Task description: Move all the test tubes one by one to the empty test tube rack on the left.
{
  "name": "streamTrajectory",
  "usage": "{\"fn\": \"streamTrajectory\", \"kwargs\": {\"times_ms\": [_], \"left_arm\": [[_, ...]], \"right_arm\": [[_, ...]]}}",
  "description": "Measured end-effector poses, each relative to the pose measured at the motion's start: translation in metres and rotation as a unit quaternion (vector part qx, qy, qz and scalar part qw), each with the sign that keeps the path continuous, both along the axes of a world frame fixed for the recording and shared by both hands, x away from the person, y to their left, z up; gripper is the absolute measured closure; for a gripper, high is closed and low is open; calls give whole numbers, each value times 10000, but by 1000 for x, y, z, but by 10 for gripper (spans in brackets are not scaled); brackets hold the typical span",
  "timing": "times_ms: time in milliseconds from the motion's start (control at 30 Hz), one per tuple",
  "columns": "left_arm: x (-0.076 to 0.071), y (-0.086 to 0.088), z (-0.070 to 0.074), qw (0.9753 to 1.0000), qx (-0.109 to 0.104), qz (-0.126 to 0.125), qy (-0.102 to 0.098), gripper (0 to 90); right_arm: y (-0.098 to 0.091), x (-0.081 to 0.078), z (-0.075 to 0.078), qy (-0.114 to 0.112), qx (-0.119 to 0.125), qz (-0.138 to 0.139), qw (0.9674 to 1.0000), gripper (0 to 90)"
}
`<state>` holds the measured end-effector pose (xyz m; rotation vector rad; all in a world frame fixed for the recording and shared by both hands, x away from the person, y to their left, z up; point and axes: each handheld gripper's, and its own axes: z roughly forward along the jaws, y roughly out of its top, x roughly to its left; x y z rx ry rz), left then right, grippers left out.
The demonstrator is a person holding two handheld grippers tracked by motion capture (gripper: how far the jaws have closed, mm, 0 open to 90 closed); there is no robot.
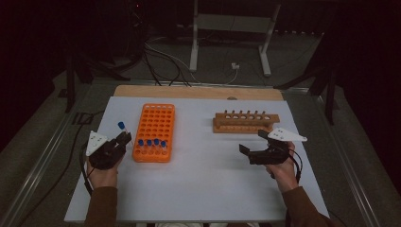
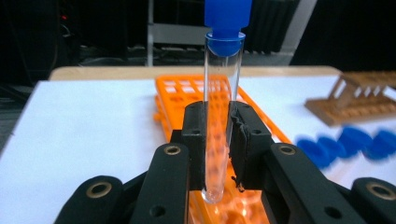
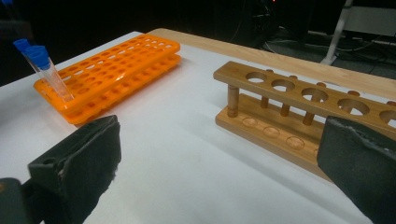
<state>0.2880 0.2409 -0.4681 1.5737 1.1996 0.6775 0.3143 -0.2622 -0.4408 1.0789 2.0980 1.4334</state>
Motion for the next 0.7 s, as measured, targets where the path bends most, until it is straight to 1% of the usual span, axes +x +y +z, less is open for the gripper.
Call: {"fn": "streamTrajectory", "kwargs": {"times_ms": [67, 133, 167, 233, 300, 333, 367, 433, 500, 567, 600, 633, 700], "left_arm": [[-3, -3, -6, 9999, 16, -111, 42, 784], [-5, -7, -11, 9996, 133, -209, 114, 783], [-5, -9, -13, 9995, 150, -235, 133, 783], [-5, -11, -16, 9991, 288, -252, 198, 783], [-4, -12, -19, 9986, 373, -268, 269, 783], [-3, -13, -22, 9979, 463, -280, 342, 783], [-3, -14, -24, 9967, 617, -306, 425, 783], [-3, -17, -28, 9950, 788, -316, 528, 784], [-2, -17, -27, 9945, 801, -286, 604, 786], [-1, -19, -29, 9922, 951, -316, 747, 787], [-2, -20, -30, 9920, 990, -332, 711, 788], [-2, -21, -30, 9918, 1010, -318, 721, 788], [-2, -21, -29, 9919, 977, -308, 750, 787]], "right_arm": [[-1, 0, -1, 11, 6, -17, 10000, 0], [-2, 0, -3, 30, 3, -25, 10000, 0], [-2, 0, -4, 44, -1, -33, 10000, 0], [-3, -1, -4, 37, -4, -22, 10000, 0], [-3, -2, -4, 38, 17, -23, 10000, 0], [-3, -2, -4, 23, 23, -17, 10000, 0], [-4, -3, -5, 27, 27, -26, 10000, 0], [-5, -4, -5, 31, 45, -30, 10000, 0], [-8, -5, -6, 44, 43, -54, 10000, 0], [-11, -8, -7, 59, 48, -75, 9999, 0], [-12, -9, -7, 58, 47, -83, 9999, 0], [-14, -10, -8, 67, 50, -101, 9999, 0], [-17, -12, -9, 58, 51, -134, 9999, 0]]}}
